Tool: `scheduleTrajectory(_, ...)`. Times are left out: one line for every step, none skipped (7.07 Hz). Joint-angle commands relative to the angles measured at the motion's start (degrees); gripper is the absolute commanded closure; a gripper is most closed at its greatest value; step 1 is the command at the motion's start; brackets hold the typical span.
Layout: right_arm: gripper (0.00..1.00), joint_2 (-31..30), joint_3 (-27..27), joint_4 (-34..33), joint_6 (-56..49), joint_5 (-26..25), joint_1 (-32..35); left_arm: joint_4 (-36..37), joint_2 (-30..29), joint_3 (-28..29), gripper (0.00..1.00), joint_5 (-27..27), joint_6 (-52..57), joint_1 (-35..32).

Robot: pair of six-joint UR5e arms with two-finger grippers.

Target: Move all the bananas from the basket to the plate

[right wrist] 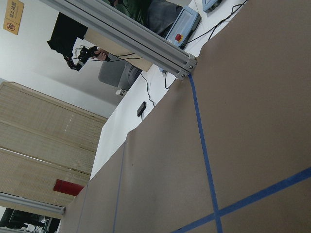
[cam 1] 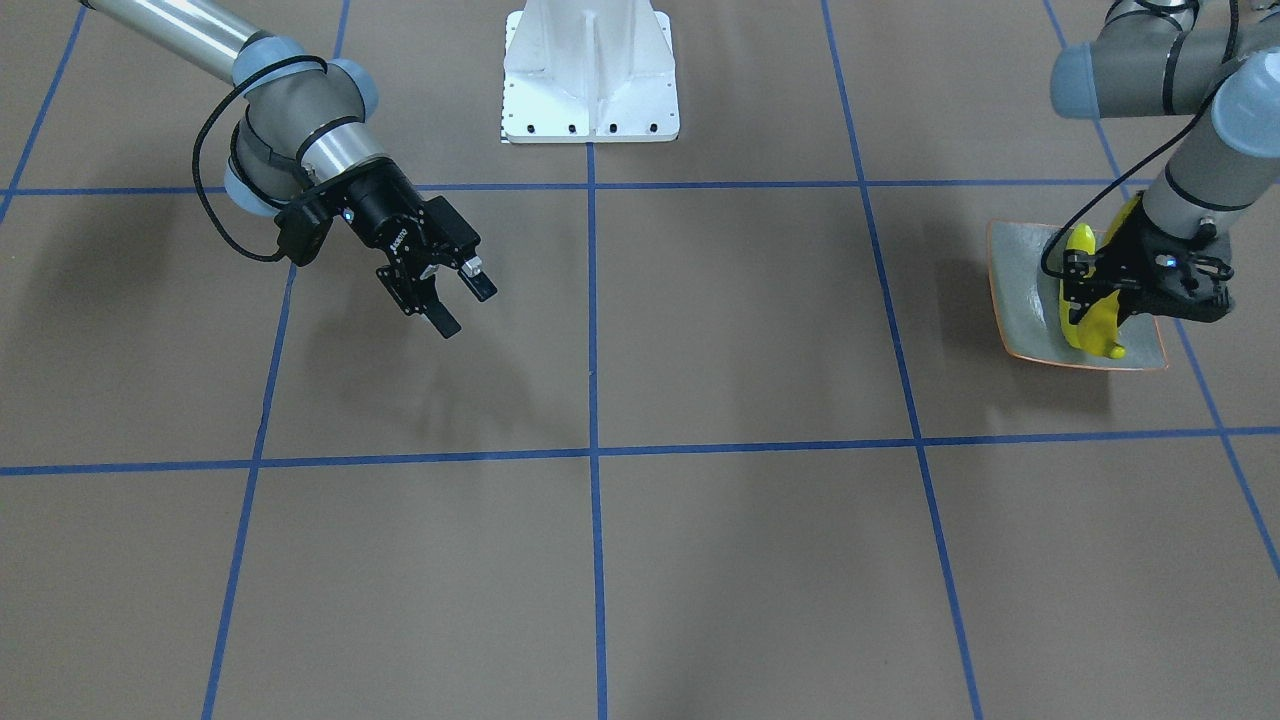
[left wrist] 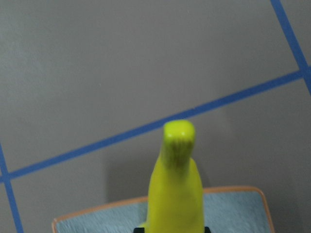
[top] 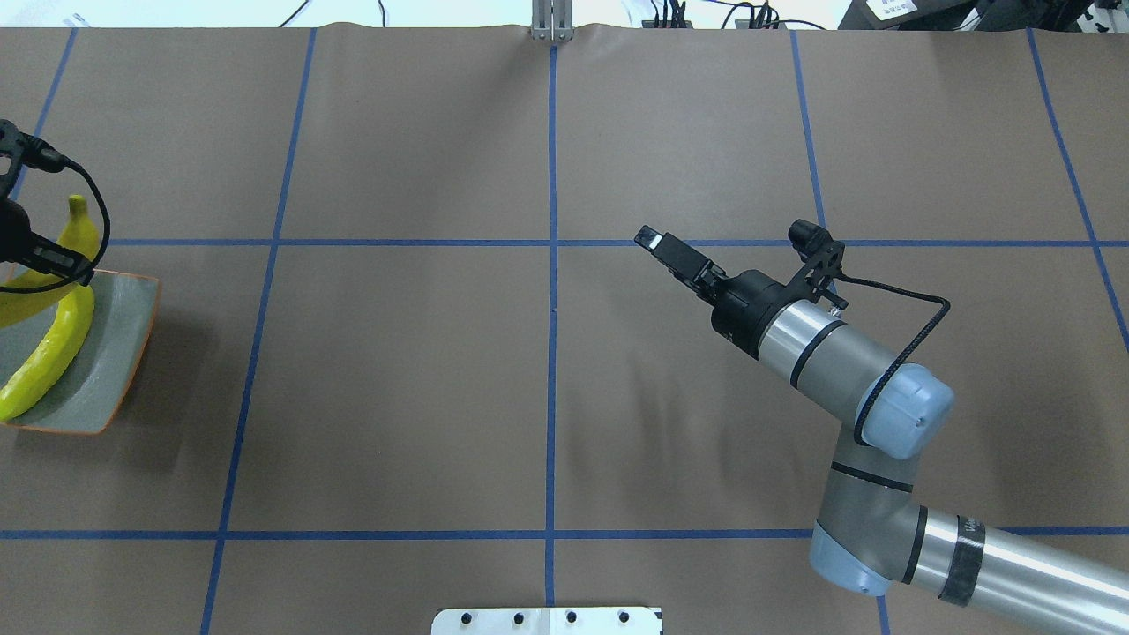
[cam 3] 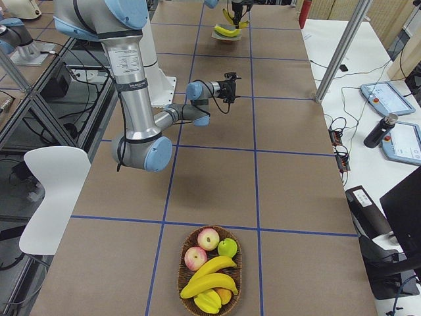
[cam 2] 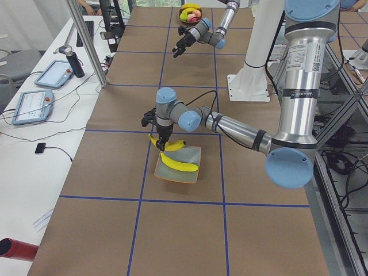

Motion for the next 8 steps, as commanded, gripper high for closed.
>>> scheduleTrajectory(0.0, -0.02, -0.03, -0.03, 0.07, -0.07, -0.16, -0.72, 4.76, -3.46, 1.0, -0.43, -3.52, 1.88)
scheduleTrajectory(0.0, -0.02, -0.12, 0.06, 0.07, -0.07, -0.07, -1.08, 5.82, -3.04, 1.0, -0.43, -4.21, 2.4)
scheduleTrajectory(0.0, -0.02, -0.03, 0.06, 0.07, -0.07, -0.16, -1.08, 5.92, -2.94, 1.0, -0.34, -6.39, 3.19)
scheduleTrajectory(0.0, -0.02, -0.12, 0.06, 0.07, -0.07, -0.16, -1.17, 5.92, -1.38, 1.0, -0.34, -6.42, 3.81)
scheduleTrajectory(0.0, -0.02, -0.12, 0.06, 0.07, -0.07, -0.16, -1.78, 5.75, -0.58, 1.0, -0.34, -6.42, 4.16)
scheduleTrajectory(0.0, -0.02, -0.12, 0.06, 0.07, -0.07, -0.33, -3.09, 5.83, 0.56, 1.0, -0.25, -6.42, 4.86)
scheduleTrajectory(0.0, 0.07, -0.38, 0.06, 0.07, 0.02, -0.33, -4.49, 5.75, 1.79, 1.0, -0.25, -6.76, 5.48)
scheduleTrajectory(0.0, 0.07, -0.29, 0.15, 0.07, 0.02, -0.33, -5.12, 5.66, 1.72, 1.0, -0.34, -7.99, 6.27)
